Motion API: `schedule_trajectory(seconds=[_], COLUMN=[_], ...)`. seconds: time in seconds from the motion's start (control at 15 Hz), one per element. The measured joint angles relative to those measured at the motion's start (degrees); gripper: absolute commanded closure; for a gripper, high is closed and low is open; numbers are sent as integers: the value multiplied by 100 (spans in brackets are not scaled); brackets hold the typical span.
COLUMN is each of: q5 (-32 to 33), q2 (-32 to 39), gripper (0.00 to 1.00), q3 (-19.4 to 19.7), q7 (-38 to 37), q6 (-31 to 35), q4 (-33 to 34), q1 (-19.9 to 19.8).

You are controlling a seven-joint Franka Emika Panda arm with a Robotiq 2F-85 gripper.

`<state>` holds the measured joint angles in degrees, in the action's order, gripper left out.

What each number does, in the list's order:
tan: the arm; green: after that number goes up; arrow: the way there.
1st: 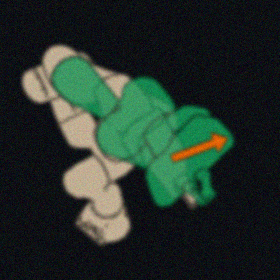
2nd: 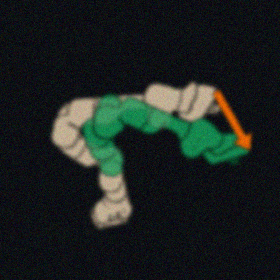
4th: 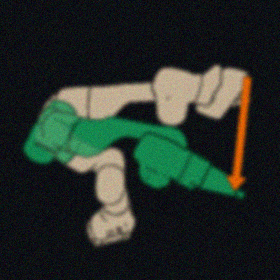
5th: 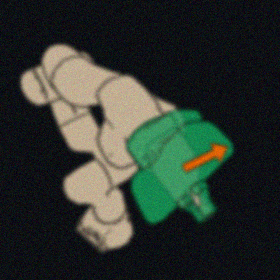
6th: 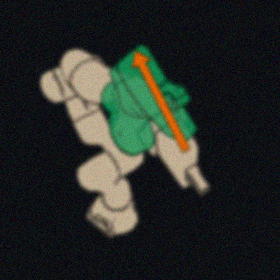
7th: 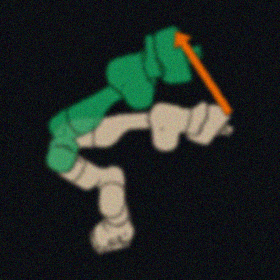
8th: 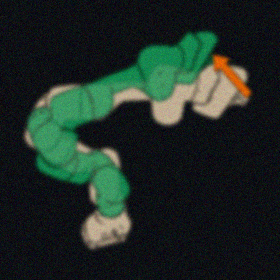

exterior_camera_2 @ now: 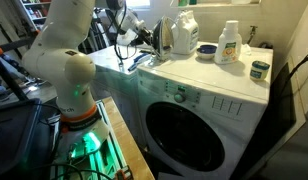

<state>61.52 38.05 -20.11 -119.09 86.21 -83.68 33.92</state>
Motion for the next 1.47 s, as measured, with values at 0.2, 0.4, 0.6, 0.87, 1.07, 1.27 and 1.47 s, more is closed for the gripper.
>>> schedule_trajectory(seconds=[0.2,0.4,0.6,0.87,1.07,1.27,1.47], q5=[-3,-43,-44,-43,-93,-416,-866], q2=[-236,-457,-629,-695,-670,-667,-663], gripper=[0,0,0,0,0,0,0], q3=[81,105,189,248,258,269,288], q7=[-7,15,-300,-468,-469,-525,-619], q6=[284,568,546,516,525,533,533], q4=[-334,-647,-817,-856,-777,-617,-463], q1=[-3,-26,13,63,63,50,37])
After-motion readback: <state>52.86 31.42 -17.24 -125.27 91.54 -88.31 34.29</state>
